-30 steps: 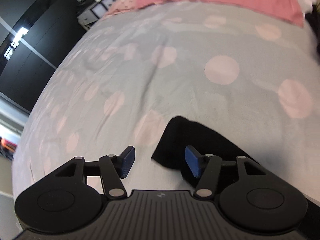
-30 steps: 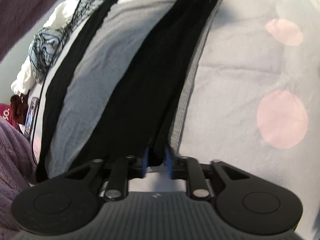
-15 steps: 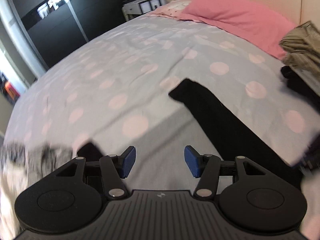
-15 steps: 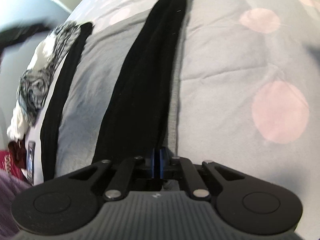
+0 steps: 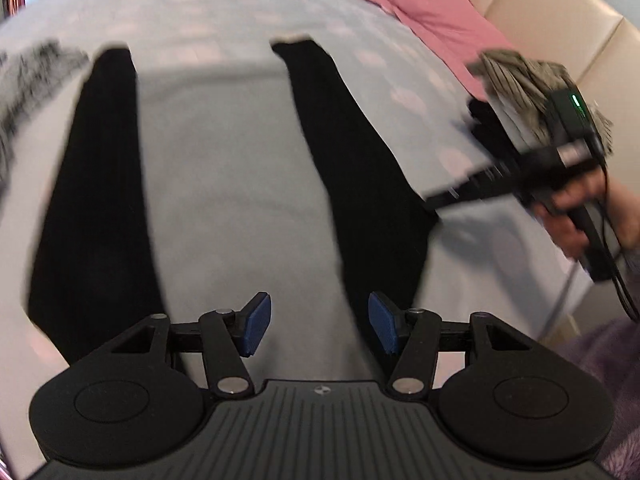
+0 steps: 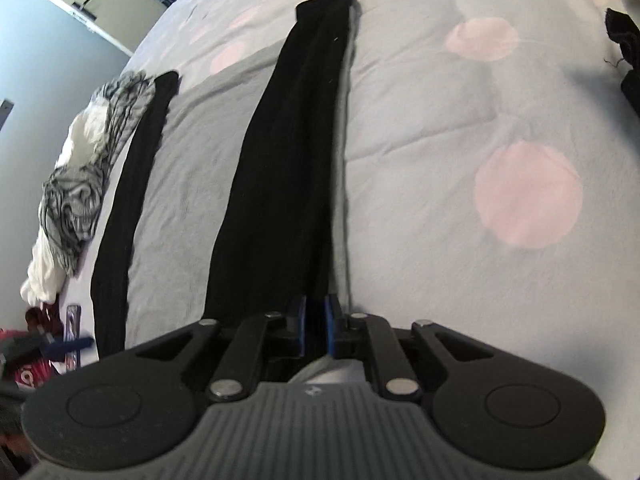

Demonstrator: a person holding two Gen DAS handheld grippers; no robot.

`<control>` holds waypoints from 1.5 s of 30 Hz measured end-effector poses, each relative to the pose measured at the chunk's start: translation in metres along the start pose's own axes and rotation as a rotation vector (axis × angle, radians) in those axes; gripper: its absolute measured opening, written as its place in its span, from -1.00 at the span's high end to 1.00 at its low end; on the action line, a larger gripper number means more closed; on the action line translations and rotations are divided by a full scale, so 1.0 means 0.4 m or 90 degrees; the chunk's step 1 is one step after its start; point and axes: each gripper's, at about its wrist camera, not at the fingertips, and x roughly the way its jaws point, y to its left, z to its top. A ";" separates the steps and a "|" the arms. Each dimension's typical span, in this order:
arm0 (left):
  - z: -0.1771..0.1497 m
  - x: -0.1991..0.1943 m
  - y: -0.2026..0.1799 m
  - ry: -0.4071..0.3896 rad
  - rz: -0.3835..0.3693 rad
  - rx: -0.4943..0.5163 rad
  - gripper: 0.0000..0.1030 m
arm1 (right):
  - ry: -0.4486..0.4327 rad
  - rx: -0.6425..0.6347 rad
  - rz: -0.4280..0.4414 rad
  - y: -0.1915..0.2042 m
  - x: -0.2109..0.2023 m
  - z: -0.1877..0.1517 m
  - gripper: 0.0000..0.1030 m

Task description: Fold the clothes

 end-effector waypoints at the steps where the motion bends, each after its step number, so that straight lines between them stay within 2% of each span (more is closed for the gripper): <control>1: -0.024 0.010 -0.013 0.016 -0.008 0.002 -0.02 | 0.001 -0.003 -0.014 0.007 0.004 -0.007 0.79; 3: -0.067 0.030 -0.034 0.043 -0.025 0.003 -0.02 | -0.004 -0.001 -0.044 0.014 0.010 -0.019 0.89; 6: -0.111 0.058 -0.052 0.056 -0.046 -0.001 0.05 | -0.019 0.000 -0.073 0.010 -0.001 -0.032 0.90; 8: -0.123 0.072 -0.061 0.051 -0.047 0.005 0.59 | -0.026 -0.009 -0.086 0.014 -0.004 -0.037 0.90; 10: -0.133 0.083 -0.053 0.051 -0.062 -0.013 0.89 | -0.031 -0.021 -0.108 0.022 -0.004 -0.042 0.89; 14: -0.174 0.089 0.007 0.068 -0.112 -0.109 0.94 | -0.030 -0.045 -0.123 0.047 -0.029 -0.078 0.82; 16: -0.193 0.085 0.030 0.076 -0.148 -0.141 0.94 | -0.028 -0.082 -0.103 0.083 -0.054 -0.110 0.76; 17: -0.200 0.088 0.039 0.083 -0.168 -0.155 0.94 | -0.027 -0.096 -0.094 0.105 -0.061 -0.130 0.69; 18: -0.205 0.096 0.047 0.093 -0.189 -0.167 0.94 | -0.026 -0.107 -0.087 0.128 -0.066 -0.151 0.52; 19: -0.212 0.105 0.052 0.100 -0.203 -0.178 0.94 | -0.026 -0.117 -0.080 0.151 -0.071 -0.171 0.46; 23: -0.223 0.129 0.080 0.112 -0.230 -0.213 0.94 | -0.042 -0.104 -0.067 0.210 -0.058 -0.237 0.46; 26: -0.224 0.129 0.086 0.113 -0.238 -0.225 0.94 | -0.030 -0.088 -0.070 0.231 -0.016 -0.264 0.46; 30: -0.216 0.120 0.068 0.106 -0.220 -0.196 0.94 | -0.016 -0.066 -0.084 0.223 0.043 -0.271 0.51; 31: -0.215 0.116 0.064 0.103 -0.214 -0.192 0.93 | -0.016 -0.069 -0.090 0.222 0.045 -0.270 0.73; 33: -0.213 0.104 0.058 0.098 -0.205 -0.188 0.85 | -0.013 -0.063 -0.108 0.220 0.030 -0.273 0.89; 35: -0.211 0.093 0.054 0.095 -0.200 -0.184 0.65 | -0.008 -0.054 -0.136 0.208 0.015 -0.283 0.99; 36: -0.211 0.088 0.053 0.093 -0.198 -0.181 0.62 | -0.006 -0.054 -0.153 0.199 0.011 -0.290 1.00; 39: -0.206 0.072 0.045 0.091 -0.185 -0.167 0.45 | -0.006 -0.014 -0.130 0.163 -0.001 -0.291 0.99; 40: -0.201 0.064 0.039 0.087 -0.176 -0.156 0.32 | -0.011 -0.002 -0.120 0.156 -0.010 -0.288 0.89; 41: -0.197 0.055 0.033 0.082 -0.163 -0.144 0.15 | -0.024 -0.007 -0.117 0.155 -0.022 -0.281 0.88; 43: -0.182 0.040 0.016 0.070 -0.120 -0.109 0.12 | -0.055 -0.028 -0.119 0.156 -0.047 -0.265 0.76; 45: -0.168 0.025 0.006 0.055 -0.088 -0.080 0.11 | -0.086 -0.045 -0.129 0.150 -0.067 -0.240 0.74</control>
